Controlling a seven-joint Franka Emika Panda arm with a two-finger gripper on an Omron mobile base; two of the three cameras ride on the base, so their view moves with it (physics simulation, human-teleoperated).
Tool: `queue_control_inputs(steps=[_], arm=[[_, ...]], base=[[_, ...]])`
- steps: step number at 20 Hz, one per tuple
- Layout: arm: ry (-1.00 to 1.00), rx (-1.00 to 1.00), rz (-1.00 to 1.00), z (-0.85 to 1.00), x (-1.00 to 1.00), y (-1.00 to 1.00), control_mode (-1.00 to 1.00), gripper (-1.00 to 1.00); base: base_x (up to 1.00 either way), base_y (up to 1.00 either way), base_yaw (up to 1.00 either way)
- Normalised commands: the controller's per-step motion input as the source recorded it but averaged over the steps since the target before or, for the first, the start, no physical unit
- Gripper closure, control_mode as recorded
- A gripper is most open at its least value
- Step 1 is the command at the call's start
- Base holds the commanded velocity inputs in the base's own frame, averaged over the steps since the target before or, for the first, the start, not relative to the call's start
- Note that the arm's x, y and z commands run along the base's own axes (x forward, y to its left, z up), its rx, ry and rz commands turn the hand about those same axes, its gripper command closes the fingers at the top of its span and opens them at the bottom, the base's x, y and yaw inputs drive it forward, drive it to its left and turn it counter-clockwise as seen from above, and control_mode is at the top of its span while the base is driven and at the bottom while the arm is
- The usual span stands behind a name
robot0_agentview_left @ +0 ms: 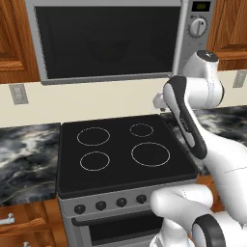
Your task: The microwave is finished heating the shrimp and lime. Take the bowl containing the food and place it on the dining counter.
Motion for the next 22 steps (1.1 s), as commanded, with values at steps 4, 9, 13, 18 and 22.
queue_control_inputs(steps=[4,9,13,18,22], arm=[[-0.29,0.01,0.03,0.38,-0.38,-0.14,-1.0,-1.0],[-0.31,0.01,0.0,0.56,-0.2,-0.08,-1.0,-1.0],[-0.31,0.02,-0.01,0.69,0.0,-0.06,-1.0,-1.0],[-0.23,0.03,-0.07,0.65,0.11,-0.13,-1.0,-1.0],[-0.19,0.03,-0.09,0.51,0.34,-0.3,-1.0,-1.0]], base=[[0.0,0.0,0.0],[0.0,0.0,0.0],[0.0,0.0,0.0],[0.0,0.0,0.0],[0.0,0.0,0.0]])
